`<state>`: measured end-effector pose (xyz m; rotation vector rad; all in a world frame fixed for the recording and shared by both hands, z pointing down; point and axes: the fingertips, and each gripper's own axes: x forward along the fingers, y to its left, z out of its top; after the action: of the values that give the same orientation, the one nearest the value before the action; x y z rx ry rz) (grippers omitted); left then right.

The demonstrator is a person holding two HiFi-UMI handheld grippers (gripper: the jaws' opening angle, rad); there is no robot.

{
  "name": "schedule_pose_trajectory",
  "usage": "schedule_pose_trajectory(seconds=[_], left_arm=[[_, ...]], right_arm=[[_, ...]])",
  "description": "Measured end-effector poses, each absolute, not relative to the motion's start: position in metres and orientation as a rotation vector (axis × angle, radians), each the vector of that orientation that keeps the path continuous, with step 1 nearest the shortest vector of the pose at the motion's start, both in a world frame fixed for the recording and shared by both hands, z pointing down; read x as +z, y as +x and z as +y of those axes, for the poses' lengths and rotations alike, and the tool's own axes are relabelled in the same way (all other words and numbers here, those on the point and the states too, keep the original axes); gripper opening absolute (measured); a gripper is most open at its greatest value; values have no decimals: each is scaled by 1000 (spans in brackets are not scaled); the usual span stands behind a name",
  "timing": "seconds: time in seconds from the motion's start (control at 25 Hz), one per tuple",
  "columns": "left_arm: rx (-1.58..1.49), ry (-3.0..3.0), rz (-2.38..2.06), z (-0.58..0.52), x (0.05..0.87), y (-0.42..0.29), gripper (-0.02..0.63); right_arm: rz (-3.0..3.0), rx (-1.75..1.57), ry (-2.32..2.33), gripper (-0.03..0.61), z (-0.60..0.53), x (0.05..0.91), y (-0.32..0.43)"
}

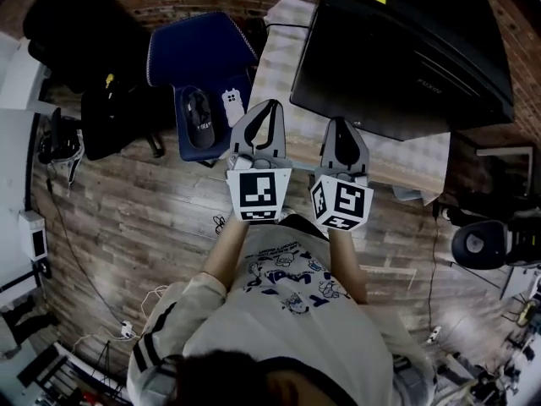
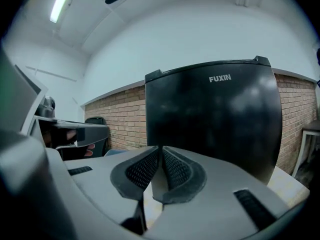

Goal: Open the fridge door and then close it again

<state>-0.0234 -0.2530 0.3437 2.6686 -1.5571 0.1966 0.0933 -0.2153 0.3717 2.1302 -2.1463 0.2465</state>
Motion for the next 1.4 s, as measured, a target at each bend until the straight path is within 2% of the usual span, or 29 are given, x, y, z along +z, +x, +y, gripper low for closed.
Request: schedule_pose_trajectory(seconds=[0.76,0.88,1.0,1.4], left_arm=[[192,2836,-973,-326,368,12,23],[199,2843,-893,-335,376,18,75],[219,2855,-819,-337,382,28,78],[259,2891,-653,-346,395,42,155]], right_arm=[[-1790,316,2359,41,-253,390,97],[-1752,329,2372,41,-258,397,98],[-1702,346,2394,41,-259,401,104],[-1607,387,2424,41,-264,413,110]])
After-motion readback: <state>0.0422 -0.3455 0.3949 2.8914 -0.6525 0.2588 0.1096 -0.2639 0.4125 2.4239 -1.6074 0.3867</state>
